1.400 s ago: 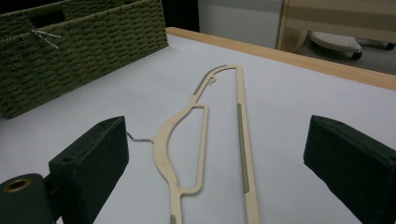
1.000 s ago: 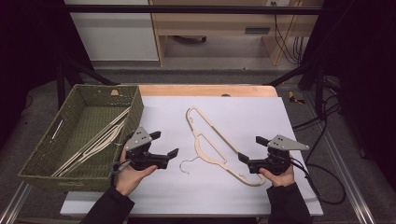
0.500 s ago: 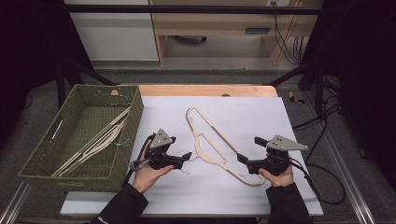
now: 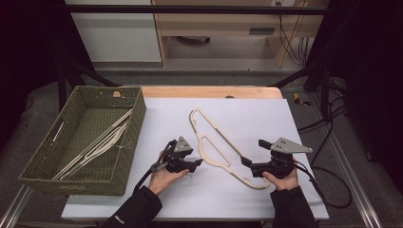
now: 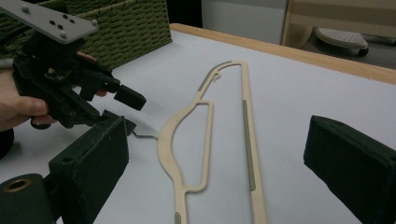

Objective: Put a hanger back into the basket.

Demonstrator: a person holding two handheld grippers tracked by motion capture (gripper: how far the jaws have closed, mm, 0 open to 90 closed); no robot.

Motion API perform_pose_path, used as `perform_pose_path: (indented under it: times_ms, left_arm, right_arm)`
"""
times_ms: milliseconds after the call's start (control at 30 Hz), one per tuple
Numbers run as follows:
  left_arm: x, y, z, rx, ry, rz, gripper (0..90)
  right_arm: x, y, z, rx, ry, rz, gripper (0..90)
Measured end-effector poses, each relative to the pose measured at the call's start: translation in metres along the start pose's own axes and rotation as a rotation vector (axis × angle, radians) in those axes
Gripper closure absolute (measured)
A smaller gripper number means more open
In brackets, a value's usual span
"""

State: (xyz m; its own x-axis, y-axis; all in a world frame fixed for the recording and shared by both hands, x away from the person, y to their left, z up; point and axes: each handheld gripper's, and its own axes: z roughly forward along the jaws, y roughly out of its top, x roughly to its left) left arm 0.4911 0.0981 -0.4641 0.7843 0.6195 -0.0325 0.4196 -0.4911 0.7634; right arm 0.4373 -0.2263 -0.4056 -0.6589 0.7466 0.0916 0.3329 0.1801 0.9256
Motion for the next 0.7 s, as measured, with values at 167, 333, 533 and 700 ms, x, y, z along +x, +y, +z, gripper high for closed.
perform_pose_path:
  times_ms: [167, 333, 533, 700]
  left_arm:
    - [0.0, -0.002, 0.007, 0.043, 0.002, 0.009, 54.0]
    - [0.002, -0.003, 0.009, 0.061, -0.01, 0.005, 63.5]
    - [0.0, -0.004, 0.014, 0.079, -0.017, 0.006, 71.0]
    - [-0.002, -0.003, 0.016, 0.086, 0.002, 0.026, 76.3]
  right_arm:
    - [0.0, 0.0, 0.0, 0.001, 0.0, 0.001, 7.0]
    - [0.0, 0.0, 0.001, 0.003, 0.002, -0.001, 7.0]
    - [0.0, 0.0, 0.001, 0.002, 0.003, -0.001, 7.0]
    - [0.0, 0.0, 0.001, 0.003, 0.004, 0.0, 7.0]
